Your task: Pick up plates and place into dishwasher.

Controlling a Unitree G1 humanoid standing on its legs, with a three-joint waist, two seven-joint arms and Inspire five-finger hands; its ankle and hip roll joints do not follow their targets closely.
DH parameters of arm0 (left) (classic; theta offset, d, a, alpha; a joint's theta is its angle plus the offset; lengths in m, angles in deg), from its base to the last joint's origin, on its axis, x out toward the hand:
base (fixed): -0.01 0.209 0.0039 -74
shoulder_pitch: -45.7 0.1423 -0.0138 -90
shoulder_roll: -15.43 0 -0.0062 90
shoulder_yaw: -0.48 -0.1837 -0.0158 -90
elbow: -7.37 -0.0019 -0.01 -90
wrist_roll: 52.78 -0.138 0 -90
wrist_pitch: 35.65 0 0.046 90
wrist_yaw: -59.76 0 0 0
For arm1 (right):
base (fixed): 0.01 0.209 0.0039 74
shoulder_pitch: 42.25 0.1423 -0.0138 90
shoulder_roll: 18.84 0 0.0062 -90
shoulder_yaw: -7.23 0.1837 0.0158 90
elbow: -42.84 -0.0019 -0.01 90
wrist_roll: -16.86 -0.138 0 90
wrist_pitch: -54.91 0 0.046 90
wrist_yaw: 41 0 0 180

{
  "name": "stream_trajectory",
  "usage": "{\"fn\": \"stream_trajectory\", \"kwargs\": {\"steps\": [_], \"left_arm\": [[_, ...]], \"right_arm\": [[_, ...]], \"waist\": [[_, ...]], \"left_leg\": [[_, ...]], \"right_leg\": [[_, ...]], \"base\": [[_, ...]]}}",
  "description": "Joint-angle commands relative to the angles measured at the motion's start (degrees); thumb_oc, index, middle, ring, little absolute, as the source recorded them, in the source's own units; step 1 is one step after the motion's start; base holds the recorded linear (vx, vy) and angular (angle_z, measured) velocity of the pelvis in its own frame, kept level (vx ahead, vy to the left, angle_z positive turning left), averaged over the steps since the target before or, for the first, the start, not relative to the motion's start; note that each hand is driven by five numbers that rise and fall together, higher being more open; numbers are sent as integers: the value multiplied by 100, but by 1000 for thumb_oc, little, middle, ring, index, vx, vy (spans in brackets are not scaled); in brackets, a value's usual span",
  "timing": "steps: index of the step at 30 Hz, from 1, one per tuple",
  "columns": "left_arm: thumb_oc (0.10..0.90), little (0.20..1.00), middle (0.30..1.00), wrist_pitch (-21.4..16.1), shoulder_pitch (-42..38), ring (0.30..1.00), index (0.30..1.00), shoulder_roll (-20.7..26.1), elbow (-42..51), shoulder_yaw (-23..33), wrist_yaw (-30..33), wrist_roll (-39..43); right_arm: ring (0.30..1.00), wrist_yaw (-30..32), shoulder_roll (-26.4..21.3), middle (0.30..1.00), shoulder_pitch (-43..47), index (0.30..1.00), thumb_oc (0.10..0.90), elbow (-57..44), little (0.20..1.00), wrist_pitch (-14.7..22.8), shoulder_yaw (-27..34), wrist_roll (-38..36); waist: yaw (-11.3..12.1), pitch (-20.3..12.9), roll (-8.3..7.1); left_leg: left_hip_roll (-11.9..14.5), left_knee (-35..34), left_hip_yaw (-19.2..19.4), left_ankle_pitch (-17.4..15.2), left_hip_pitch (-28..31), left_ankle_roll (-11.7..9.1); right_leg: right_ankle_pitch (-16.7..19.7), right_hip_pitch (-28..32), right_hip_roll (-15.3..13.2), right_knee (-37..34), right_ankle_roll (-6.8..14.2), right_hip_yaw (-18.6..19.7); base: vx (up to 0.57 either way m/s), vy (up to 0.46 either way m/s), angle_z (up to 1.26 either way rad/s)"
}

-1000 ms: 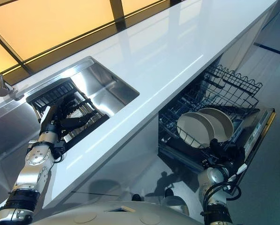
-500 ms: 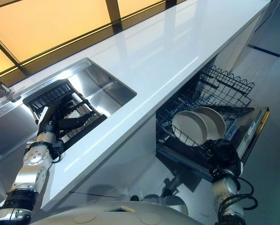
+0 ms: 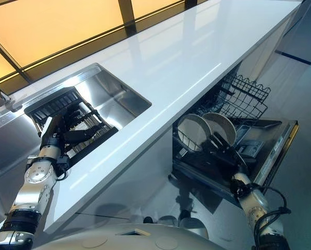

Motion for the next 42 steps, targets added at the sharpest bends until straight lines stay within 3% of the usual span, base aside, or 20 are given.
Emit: {"fn": "stream_trajectory", "kwargs": {"steps": [1, 7, 8, 14, 18, 20, 24, 29, 33, 36, 39, 42], "left_arm": [[800, 900, 900, -188, -247, 900, 900, -305, -27, -889, 211, -103], [800, 900, 900, -146, -484, 900, 900, -355, -218, -1102, 212, -127], [800, 900, 900, -162, -513, 900, 900, -375, -268, -1122, 209, -116], [800, 900, 900, -205, -429, 900, 900, -361, -318, -1126, 198, -96], [800, 900, 900, -220, -392, 900, 900, -359, -337, -1107, 230, -55], [800, 900, 900, -208, -305, 900, 900, -374, -268, -1055, 246, -52], [800, 900, 900, -235, -181, 900, 900, -396, -198, -981, 270, -43], [800, 900, 900, -334, 11, 900, 900, -414, -210, -717, 239, -33], [800, 900, 900, -336, 239, 900, 900, -360, -90, -362, 122, 2], [800, 900, 900, -360, 403, 900, 900, -311, -3, -141, 42, 38], [800, 900, 900, -369, 378, 900, 900, -282, -44, -108, 36, 57], [800, 900, 900, -342, 312, 900, 900, -220, -48, -121, 20, 125]], "right_arm": [[900, -662, 921, 900, 1382, 900, 800, -1159, 900, 139, -1168, -708], [900, 76, 1314, 900, 2406, 900, 800, -1319, 900, 532, -1229, -1237], [900, 291, 1409, 900, 2592, 900, 800, -1288, 900, 763, -1234, -1101], [900, 789, 1339, 900, 2547, 900, 800, -1485, 900, 1333, -1068, -699], [900, 1877, 1260, 900, 2435, 900, 800, -1465, 900, 1810, -780, 311], [900, 2152, 1133, 900, 2261, 900, 800, -1624, 900, 1764, -573, 786], [900, 2137, 747, 900, 1959, 900, 800, -2063, 900, 1937, -290, 1565], [900, 2676, 88, 900, 1391, 900, 800, -2541, 900, 2215, 580, 3250], [900, 2782, -235, 900, 839, 900, 800, -2612, 900, 2194, 1316, 3400], [900, 2848, -305, 900, 414, 900, 800, -2658, 900, 2413, 1785, 3088], [900, 3022, -214, 900, 314, 900, 800, -2573, 900, 2474, 1861, 3033], [900, 3270, -72, 900, 211, 900, 800, -2227, 900, 2258, 1782, 3166]], "waist": [[431, 4, -246], [594, -70, -220], [632, -102, -207], [646, -165, -183], [581, -169, -169], [510, -165, -150], [388, -138, -129], [170, -83, -121], [-9, -37, -140], [-129, 16, -171], [-190, 55, -184], [-238, 88, -177]], "left_leg": [[-262, 67, 13, -214, -183, -33], [-281, 87, -39, -236, -167, -44], [-287, 88, -48, -232, -179, -44], [-295, 87, -45, -228, -194, -20], [-300, 86, 7, -239, -177, -13], [-291, 70, 51, -245, -160, -8], [-282, 66, 137, -207, -189, 0], [-255, 64, 263, -245, -151, -2], [-228, 59, 349, -265, -130, 6], [-208, 83, 434, -293, -131, 24], [-200, 95, 491, -302, -128, 28], [-200, 86, 534, -352, -79, 31]], "right_leg": [[-281, -37, 46, 300, 306, -188], [-229, 36, 18, 181, 272, -277], [-218, 37, 15, 159, 261, -286], [-215, 17, 3, 162, 249, -293], [-188, 17, -4, 145, 259, -268], [-179, 6, 2, 145, 268, -224], [-154, -77, 15, 201, 268, -135], [-187, -134, 51, 308, 311, 30], [-205, -187, 70, 376, 345, 139], [-230, -244, 78, 453, 369, 224], [-226, -277, 87, 489, 388, 272], [-247, -248, 79, 477, 428, 275]], "base": [[48, -4, 10], [45, 5, 9], [34, 12, 0], [14, 7, 3], [12, 9, 6], [0, 0, 0], [-17, 12, -1], [-5, 14, -3], [-12, 0, -3], [-39, -17, -8], [-31, -9, -21], [3, 6, -13]]}}
